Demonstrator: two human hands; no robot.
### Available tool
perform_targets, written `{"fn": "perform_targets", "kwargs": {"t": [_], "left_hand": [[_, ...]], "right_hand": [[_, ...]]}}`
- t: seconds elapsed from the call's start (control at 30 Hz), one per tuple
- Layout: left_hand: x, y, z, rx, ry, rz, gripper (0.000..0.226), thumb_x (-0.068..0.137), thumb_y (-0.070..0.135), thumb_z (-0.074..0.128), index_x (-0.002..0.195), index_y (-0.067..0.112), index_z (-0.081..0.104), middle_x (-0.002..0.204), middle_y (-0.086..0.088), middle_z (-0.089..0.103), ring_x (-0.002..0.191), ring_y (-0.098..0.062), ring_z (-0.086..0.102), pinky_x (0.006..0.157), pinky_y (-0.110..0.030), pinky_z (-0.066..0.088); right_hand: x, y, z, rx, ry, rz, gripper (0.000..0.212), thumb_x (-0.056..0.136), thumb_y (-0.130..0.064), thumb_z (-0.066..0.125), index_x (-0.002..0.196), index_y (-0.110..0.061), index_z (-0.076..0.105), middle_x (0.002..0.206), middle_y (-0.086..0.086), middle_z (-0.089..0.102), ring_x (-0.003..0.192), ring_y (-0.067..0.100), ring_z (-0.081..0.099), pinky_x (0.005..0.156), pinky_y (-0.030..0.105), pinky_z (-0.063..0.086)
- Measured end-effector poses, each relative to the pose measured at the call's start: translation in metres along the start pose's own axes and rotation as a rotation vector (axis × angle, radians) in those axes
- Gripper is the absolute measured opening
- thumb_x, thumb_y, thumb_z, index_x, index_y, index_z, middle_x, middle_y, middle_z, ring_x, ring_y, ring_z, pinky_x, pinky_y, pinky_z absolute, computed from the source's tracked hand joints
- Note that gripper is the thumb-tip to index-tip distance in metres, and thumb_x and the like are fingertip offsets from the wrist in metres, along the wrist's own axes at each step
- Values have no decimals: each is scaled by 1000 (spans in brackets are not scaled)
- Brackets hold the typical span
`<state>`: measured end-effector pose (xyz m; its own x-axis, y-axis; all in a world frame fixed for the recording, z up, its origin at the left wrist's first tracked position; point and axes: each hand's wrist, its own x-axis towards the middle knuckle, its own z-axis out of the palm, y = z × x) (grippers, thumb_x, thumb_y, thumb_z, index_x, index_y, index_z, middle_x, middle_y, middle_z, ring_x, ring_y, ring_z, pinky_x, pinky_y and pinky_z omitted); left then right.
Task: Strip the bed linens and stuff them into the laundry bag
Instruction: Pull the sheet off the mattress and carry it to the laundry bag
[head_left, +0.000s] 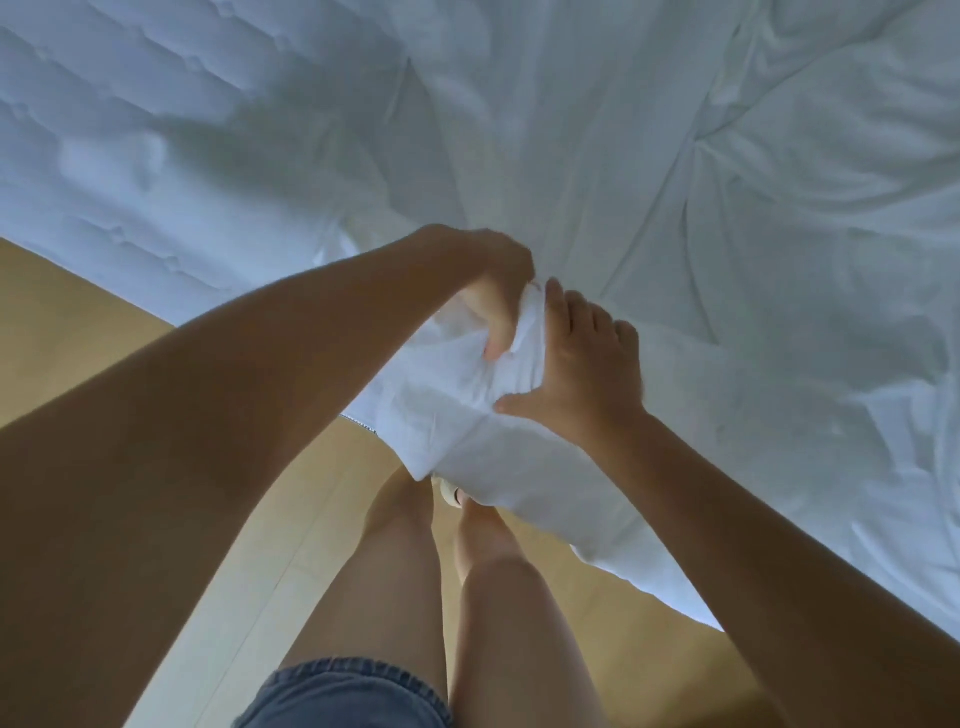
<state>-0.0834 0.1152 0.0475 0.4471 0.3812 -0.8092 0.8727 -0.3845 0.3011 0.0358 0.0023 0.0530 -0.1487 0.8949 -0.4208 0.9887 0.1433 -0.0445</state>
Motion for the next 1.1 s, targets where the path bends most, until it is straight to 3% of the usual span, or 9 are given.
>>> {"fn": "perform_targets", "kwargs": {"t": [0.1, 0.27, 0.33, 0.4, 0.5, 0.6, 0.7, 0.93, 1.1], "left_hand": [[-2, -13, 24, -199, -32, -58, 73, 45, 43, 87, 110, 25, 59, 94, 11, 63, 88, -19, 63, 79, -36, 56], [-26, -21, 53, -75, 421, -126, 92, 56, 64, 74, 136, 32, 44, 126, 6, 56, 120, -21, 49, 97, -35, 38], [-41, -21, 74, -161, 668, -211, 92, 55, 72, 66, 133, 26, 51, 131, 1, 56, 127, -26, 44, 108, -46, 27], [-51, -22, 103, -296, 964, -366, 100, 52, 75, 54, 133, 16, 53, 135, -8, 53, 132, -32, 40, 109, -58, 19], [-61, -24, 137, -654, 1205, -804, 118, 53, 78, 57, 146, 8, 34, 149, -17, 33, 139, -36, 27, 111, -54, 15], [-64, -37, 132, -1547, 1187, -989, 132, 59, 56, 82, 153, 11, 0, 158, -12, 9, 146, -26, 10, 119, -37, 10], [-58, -66, 115, -2166, 1257, -864, 112, 63, 41, 85, 149, 18, 17, 142, 0, 43, 129, -20, 45, 105, -31, 38], [-56, -95, 103, -2111, 1051, -724, 62, 60, 21, 86, 117, 12, 63, 103, -1, 70, 87, -18, 68, 74, -30, 55], [-49, -88, 55, -1807, 802, -368, 46, 57, 7, 82, 101, 10, 68, 87, -5, 71, 74, -20, 69, 63, -30, 57]], "right_hand": [[6, 3, 5, 51, -110, -85, 121, 58, -69, 73, 149, -13, 15, 148, 6, 32, 135, 26, 33, 107, 44, 23], [20, -22, 4, 32, -155, -38, 125, 65, -62, 73, 151, -15, -6, 158, 14, 1, 145, 33, 1, 112, 58, 8], [16, -39, 8, -27, -129, -108, 128, 60, -61, 77, 152, -21, -3, 157, 17, 8, 145, 36, 8, 109, 63, 14], [14, -48, 17, -64, -35, -121, 133, 39, -66, 82, 150, -21, 23, 147, 21, 36, 135, 40, 34, 100, 66, 30], [23, -46, 24, -36, 41, -133, 127, 22, -71, 81, 134, -17, 51, 127, 20, 56, 115, 40, 55, 87, 63, 41], [30, -42, 30, -51, 79, -162, 122, 25, -72, 80, 131, -18, 50, 126, 19, 56, 113, 40, 55, 88, 61, 40], [34, -42, 32, -38, 77, -184, 119, 28, -73, 78, 129, -19, 46, 125, 19, 56, 111, 40, 55, 88, 59, 40], [32, -41, 39, 13, 177, -297, 112, 30, -69, 81, 126, -18, 54, 117, 14, 62, 106, 39, 58, 88, 58, 40], [14, -31, 56, 79, 324, -425, 90, 40, -56, 84, 113, -17, 48, 114, 5, 62, 107, 31, 57, 90, 54, 42]]}}
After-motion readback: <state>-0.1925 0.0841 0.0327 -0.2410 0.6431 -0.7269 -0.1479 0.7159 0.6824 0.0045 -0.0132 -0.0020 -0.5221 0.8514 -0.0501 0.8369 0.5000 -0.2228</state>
